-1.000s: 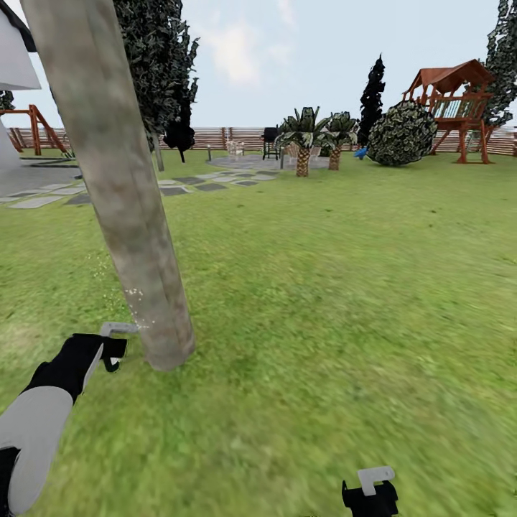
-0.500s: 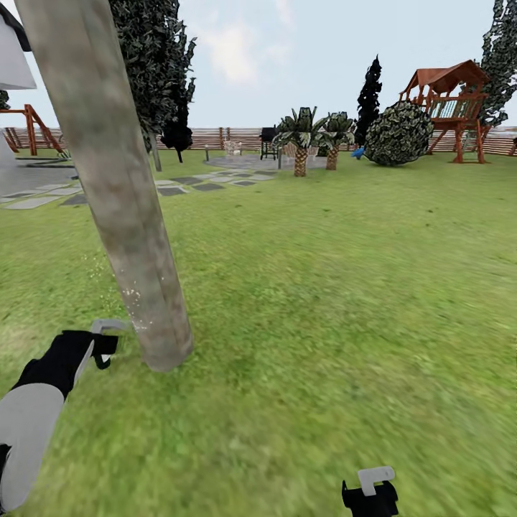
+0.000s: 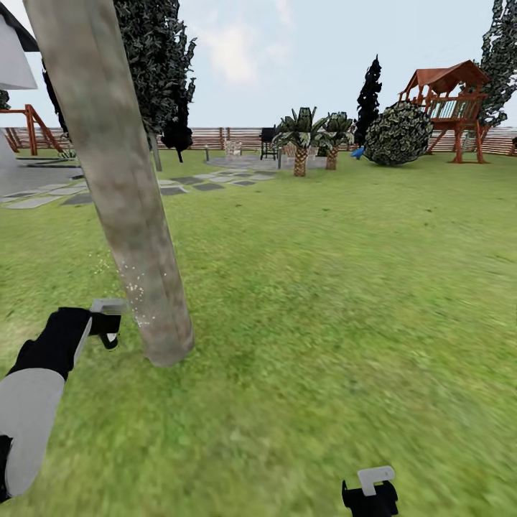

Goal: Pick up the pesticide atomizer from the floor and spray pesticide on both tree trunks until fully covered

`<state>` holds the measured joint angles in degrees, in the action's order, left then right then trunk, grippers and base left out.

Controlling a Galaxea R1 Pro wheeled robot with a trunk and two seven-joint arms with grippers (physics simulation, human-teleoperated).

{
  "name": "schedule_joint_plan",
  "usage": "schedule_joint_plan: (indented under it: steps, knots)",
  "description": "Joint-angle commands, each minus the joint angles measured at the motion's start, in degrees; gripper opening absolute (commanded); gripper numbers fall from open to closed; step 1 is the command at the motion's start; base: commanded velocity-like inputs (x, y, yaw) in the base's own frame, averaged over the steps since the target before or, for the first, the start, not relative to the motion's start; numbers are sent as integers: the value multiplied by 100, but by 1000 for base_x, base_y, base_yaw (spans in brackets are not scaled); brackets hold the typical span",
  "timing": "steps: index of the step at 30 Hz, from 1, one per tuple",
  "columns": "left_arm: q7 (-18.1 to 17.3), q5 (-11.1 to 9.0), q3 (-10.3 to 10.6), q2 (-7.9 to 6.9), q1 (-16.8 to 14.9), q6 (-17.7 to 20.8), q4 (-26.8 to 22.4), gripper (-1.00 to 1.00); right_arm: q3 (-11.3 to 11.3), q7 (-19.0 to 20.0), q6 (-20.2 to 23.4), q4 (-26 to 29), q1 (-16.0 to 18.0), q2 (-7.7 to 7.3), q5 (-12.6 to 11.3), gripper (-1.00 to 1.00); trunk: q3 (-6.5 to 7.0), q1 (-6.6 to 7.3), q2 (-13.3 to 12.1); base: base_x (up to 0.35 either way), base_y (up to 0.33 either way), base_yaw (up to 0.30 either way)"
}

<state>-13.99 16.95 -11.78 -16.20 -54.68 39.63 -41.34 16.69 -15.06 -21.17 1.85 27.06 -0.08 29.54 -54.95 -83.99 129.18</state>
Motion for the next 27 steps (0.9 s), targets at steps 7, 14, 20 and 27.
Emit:
schedule_joint_plan:
  steps: [7,14,20,27]
  knots:
    - [-60,54,221,137,-354,202,-76,-100,43,-23,-19,-9,2,0,60,100,-6,1,2,0,0,0]
    - [-60,79,305,45,-325,203,-77,-100,39,-23,-19,-9,3,0,69,100,-6,1,2,4,-14,0]
    - [-60,80,264,39,-295,203,-76,-100,39,-23,-19,-9,3,0,69,100,-6,1,2,81,-235,0]
    - [-52,89,272,38,-281,203,-76,-100,38,-23,-19,-9,3,0,69,100,-6,1,2,92,-259,0]
